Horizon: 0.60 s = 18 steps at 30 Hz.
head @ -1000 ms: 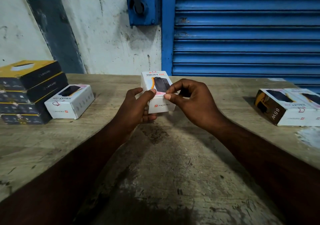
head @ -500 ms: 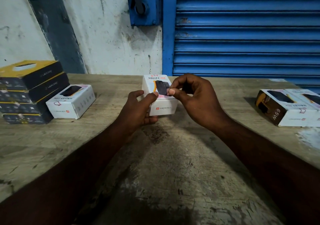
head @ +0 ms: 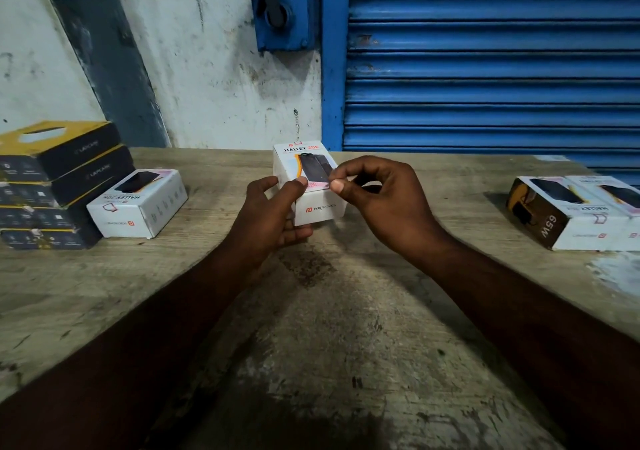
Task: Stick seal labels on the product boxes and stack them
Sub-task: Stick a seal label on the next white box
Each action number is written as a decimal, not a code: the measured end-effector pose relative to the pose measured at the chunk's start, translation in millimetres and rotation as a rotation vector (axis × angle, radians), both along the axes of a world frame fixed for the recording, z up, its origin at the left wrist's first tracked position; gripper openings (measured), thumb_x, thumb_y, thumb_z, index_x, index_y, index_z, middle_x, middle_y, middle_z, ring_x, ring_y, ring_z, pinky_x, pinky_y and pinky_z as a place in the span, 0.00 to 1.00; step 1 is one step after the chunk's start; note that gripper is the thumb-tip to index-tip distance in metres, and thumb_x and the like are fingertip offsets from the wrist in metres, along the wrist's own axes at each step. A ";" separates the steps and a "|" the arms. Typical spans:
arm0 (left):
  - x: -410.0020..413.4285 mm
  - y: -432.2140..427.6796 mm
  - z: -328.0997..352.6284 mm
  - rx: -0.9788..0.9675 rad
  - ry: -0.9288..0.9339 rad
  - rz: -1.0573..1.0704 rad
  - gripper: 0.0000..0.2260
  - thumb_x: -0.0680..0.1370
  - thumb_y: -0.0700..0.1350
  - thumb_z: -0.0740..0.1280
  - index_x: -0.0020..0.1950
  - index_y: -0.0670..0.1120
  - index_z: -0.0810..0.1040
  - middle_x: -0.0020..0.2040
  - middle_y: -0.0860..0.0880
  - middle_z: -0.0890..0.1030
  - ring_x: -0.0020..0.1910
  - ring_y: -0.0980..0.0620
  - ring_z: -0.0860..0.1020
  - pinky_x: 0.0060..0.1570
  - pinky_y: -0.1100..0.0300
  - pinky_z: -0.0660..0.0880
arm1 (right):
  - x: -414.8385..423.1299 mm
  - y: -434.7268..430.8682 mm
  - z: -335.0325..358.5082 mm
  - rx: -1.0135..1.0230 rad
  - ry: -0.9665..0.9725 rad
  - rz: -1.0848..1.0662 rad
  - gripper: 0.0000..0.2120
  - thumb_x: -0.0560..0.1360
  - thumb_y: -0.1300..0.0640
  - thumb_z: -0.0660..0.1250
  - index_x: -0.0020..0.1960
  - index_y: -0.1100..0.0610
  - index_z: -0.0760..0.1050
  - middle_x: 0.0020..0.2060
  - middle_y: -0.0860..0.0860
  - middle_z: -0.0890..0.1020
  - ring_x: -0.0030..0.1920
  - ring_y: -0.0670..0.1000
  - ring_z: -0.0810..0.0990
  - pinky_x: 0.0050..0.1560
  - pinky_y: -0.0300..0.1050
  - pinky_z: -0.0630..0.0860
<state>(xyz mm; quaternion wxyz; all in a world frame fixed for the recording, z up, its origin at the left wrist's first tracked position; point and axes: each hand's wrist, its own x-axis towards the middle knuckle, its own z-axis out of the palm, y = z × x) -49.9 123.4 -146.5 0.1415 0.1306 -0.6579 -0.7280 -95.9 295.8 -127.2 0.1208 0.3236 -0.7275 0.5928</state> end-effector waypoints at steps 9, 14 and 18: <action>-1.0 -2.6 -0.3 -0.002 0.018 -0.023 0.38 0.69 0.61 0.73 0.74 0.47 0.67 0.57 0.39 0.82 0.47 0.46 0.86 0.41 0.54 0.82 | 5.9 -2.7 0.1 0.018 -0.123 0.051 0.09 0.76 0.61 0.74 0.43 0.47 0.83 0.63 0.48 0.81 0.65 0.42 0.77 0.65 0.58 0.76; -2.5 -2.6 -1.5 0.012 0.008 -0.022 0.31 0.76 0.57 0.72 0.74 0.47 0.66 0.58 0.39 0.82 0.47 0.47 0.86 0.41 0.54 0.82 | 4.3 -2.0 -0.2 0.071 -0.070 0.032 0.13 0.74 0.63 0.75 0.44 0.44 0.82 0.62 0.46 0.81 0.63 0.41 0.77 0.65 0.53 0.76; -2.9 -1.5 -1.5 0.007 -0.006 -0.022 0.28 0.78 0.55 0.71 0.74 0.48 0.66 0.57 0.40 0.82 0.45 0.48 0.86 0.40 0.55 0.82 | 2.2 -2.0 -1.9 0.120 -0.019 0.008 0.14 0.73 0.63 0.75 0.44 0.43 0.82 0.61 0.45 0.81 0.63 0.42 0.77 0.63 0.47 0.75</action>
